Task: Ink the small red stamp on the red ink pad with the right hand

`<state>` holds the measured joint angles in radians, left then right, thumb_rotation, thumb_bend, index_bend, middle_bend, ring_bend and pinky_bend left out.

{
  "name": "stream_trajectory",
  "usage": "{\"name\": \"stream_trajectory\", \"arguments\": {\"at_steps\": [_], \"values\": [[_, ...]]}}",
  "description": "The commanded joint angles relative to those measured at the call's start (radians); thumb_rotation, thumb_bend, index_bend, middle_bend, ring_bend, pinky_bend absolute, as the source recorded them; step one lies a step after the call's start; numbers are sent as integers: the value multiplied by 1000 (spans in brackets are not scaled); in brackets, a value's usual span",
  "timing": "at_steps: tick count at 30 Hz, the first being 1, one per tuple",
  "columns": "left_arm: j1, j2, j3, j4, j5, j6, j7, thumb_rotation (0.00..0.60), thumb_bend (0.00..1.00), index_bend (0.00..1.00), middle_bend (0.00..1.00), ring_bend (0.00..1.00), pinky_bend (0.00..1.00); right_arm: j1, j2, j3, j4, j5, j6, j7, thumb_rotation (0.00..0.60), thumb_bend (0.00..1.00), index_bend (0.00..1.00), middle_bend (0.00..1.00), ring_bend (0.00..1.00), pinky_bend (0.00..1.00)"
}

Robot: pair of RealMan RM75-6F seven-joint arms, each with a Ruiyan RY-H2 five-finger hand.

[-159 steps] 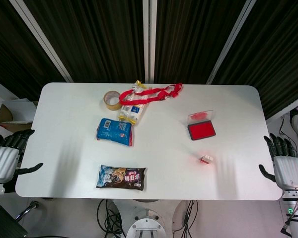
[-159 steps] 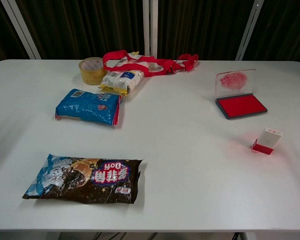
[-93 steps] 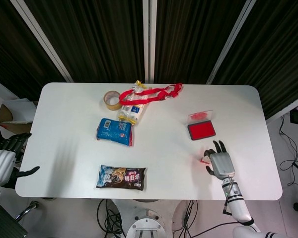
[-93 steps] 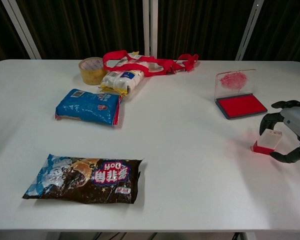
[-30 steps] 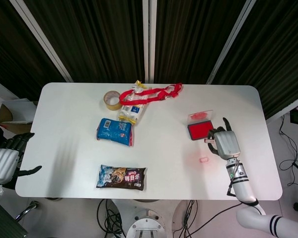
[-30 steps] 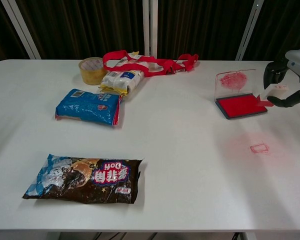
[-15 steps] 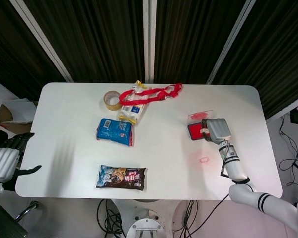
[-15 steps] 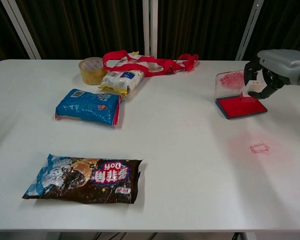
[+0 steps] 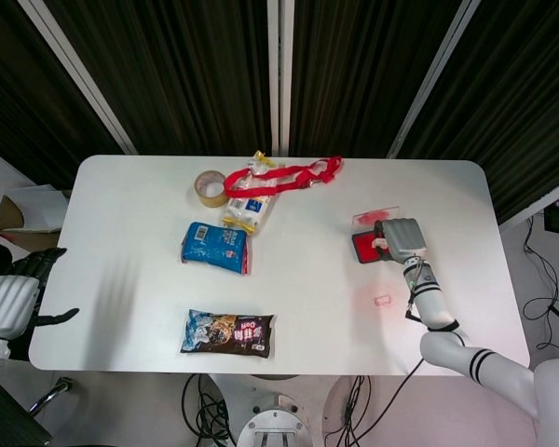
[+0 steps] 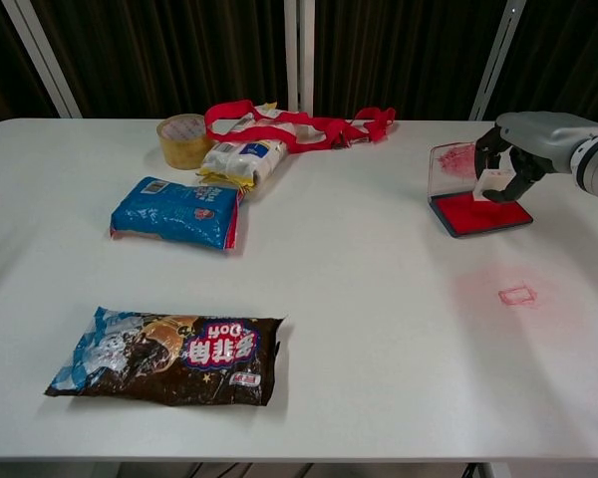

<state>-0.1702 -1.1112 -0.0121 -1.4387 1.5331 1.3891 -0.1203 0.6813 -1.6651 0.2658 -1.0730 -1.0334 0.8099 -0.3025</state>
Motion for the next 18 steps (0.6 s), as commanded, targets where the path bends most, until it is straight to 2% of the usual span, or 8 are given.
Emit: {"name": "stream_trajectory", "arguments": {"at_steps": [1,18], "values": [[-2,-2,-1,1,-2,-3,0,452,63,111,128,140,250,6,-7,-4,14,15,-7,-8,600,350,708,603,699,879],[-7,-2,-1,2,-9,-11,4,451,63,111,128,140,251,47,-51,-21,101,86,-55,-51,600,355,720,608,699,879]]}}
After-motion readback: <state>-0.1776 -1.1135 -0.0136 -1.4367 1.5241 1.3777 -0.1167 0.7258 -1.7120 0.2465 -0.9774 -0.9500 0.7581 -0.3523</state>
